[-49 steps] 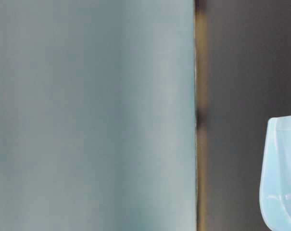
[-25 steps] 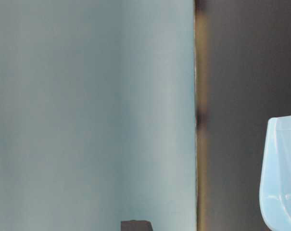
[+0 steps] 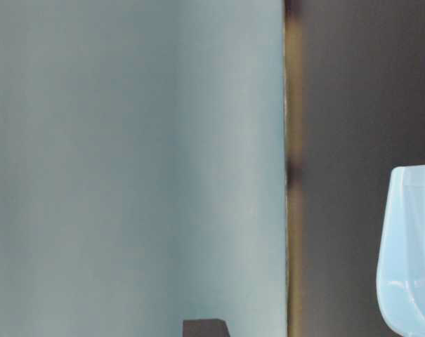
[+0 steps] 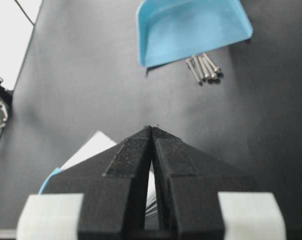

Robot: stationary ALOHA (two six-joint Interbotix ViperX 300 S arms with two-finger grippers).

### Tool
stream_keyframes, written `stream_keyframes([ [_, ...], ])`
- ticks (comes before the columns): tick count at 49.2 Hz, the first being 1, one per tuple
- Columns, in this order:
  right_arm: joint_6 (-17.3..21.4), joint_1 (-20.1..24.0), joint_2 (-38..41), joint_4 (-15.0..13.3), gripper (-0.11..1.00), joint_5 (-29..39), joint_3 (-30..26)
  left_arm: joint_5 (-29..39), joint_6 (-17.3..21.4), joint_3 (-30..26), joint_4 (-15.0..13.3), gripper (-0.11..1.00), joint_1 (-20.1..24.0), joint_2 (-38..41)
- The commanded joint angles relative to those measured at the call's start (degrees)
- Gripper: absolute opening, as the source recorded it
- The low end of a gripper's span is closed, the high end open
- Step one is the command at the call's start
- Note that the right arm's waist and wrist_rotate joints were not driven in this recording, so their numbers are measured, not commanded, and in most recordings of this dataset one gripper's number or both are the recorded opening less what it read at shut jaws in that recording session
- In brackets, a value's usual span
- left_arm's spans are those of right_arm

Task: Hold the dustpan with the left arm, while a human hand uses a hand brush to gather screws into the dustpan.
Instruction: 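Close the left gripper on the dustpan handle and hold it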

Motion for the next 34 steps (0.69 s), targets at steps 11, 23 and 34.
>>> stream_keyframes([
  [11, 0.09, 0.00, 0.18, -0.26, 0.00, -1.05, 0.70, -5.36, 0.18, 1.93, 0.18, 0.29, 0.09, -1.23],
  [23, 0.00, 0.00, -0.09, -0.26, 0.00, 0.70, 1.14, -6.59, -0.18, 3.08, 0.18, 0.29, 0.09, -6.42],
  [34, 0.00, 0.00, -0.26, -0.44, 0.00, 10.63, 1.93, -3.69, 0.44, 3.60, 0.18, 0.29, 0.26, -15.82],
])
